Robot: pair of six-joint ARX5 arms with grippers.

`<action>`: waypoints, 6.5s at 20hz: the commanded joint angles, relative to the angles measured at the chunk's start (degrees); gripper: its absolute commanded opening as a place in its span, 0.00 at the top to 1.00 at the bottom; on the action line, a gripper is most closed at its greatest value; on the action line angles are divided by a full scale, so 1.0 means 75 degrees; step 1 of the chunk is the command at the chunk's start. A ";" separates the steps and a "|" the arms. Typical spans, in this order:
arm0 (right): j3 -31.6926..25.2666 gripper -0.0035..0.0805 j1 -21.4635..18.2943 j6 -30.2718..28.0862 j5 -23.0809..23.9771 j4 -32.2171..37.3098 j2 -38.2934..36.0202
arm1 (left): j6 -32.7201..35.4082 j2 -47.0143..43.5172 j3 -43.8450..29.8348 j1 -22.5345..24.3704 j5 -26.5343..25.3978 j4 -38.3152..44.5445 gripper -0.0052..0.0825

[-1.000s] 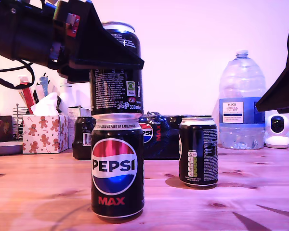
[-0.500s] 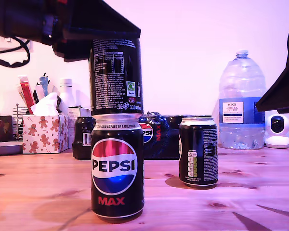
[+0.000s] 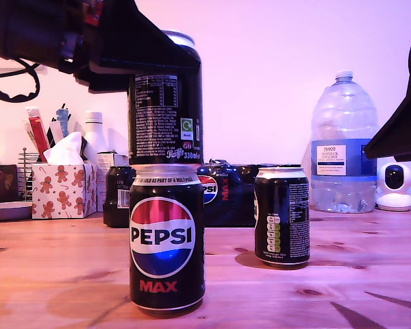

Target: Stack up the Pepsi cans on top of each other

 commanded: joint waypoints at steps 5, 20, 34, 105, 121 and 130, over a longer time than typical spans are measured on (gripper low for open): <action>-0.0052 0.52 -0.0006 0.0015 -0.0006 0.0050 -0.0015 | 0.0175 -0.0047 -0.0052 -0.0187 -0.0052 0.0041 0.38; -0.0052 0.52 -0.0006 0.0012 -0.0006 0.0047 -0.0015 | -0.0012 -0.0064 -0.0052 -0.0187 -0.0245 0.0632 0.18; -0.0052 0.52 -0.0006 0.0012 -0.0003 0.0041 -0.0015 | -0.0452 -0.0373 -0.0012 -0.0187 -0.0067 0.1346 0.11; 0.1647 0.23 -0.0463 -0.0344 0.0067 0.7930 0.9454 | -0.0516 -0.2489 0.0233 0.0944 -0.2442 -0.1749 0.97; 0.1970 0.48 -0.0271 -0.0367 -0.0201 0.7761 0.8941 | -0.0513 -0.2489 0.0233 0.0944 -0.2433 -0.2008 0.97; 0.1970 0.48 -0.0256 -0.0688 -0.0201 0.6341 0.7140 | -0.0629 -0.2704 0.0227 0.1201 -0.1326 -0.2736 0.97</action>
